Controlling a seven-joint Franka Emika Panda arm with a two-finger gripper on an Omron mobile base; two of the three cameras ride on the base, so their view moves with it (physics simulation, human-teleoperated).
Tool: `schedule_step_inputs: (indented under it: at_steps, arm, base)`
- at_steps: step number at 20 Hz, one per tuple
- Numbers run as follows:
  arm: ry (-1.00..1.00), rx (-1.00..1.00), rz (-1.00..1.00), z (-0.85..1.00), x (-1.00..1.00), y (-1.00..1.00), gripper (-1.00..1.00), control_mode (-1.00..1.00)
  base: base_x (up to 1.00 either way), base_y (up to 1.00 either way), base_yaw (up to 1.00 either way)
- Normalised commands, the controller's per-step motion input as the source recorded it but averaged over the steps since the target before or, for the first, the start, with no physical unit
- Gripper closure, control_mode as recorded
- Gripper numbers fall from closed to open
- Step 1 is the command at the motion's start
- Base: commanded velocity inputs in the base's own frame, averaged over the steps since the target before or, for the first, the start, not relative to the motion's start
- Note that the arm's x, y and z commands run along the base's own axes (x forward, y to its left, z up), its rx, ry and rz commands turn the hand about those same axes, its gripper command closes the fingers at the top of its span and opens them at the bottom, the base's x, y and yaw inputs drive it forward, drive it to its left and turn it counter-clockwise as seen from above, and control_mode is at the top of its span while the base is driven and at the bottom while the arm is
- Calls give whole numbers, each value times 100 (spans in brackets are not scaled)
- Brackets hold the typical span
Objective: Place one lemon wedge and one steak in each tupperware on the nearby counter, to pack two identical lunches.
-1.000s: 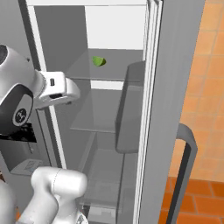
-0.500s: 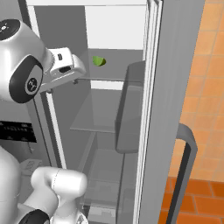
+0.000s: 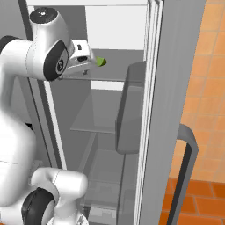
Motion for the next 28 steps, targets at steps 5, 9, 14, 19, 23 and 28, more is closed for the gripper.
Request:
schedule_step_inputs:
  at_steps: [5, 9, 14, 19, 23, 28]
  arm:
    - [-9, 14, 9, 0, 40, 0, -100, -100]
    - [-17, 3, 7, 1, 47, 0, -100, -100]
    - [-8, 3, 11, 0, 47, 0, -100, -100]
    - [1, 5, 11, 0, 51, 0, -100, -100]
    - [10, -1, 2, 9, 46, 11, -100, -100]
    - [0, 0, 1, 0, 44, 0, -100, -100]
  base:
    - [0, 0, 0]
    - [0, 0, 0]
    - [0, 0, 0]
    - [0, 0, 0]
    - [0, 0, 0]
    - [0, 0, 0]
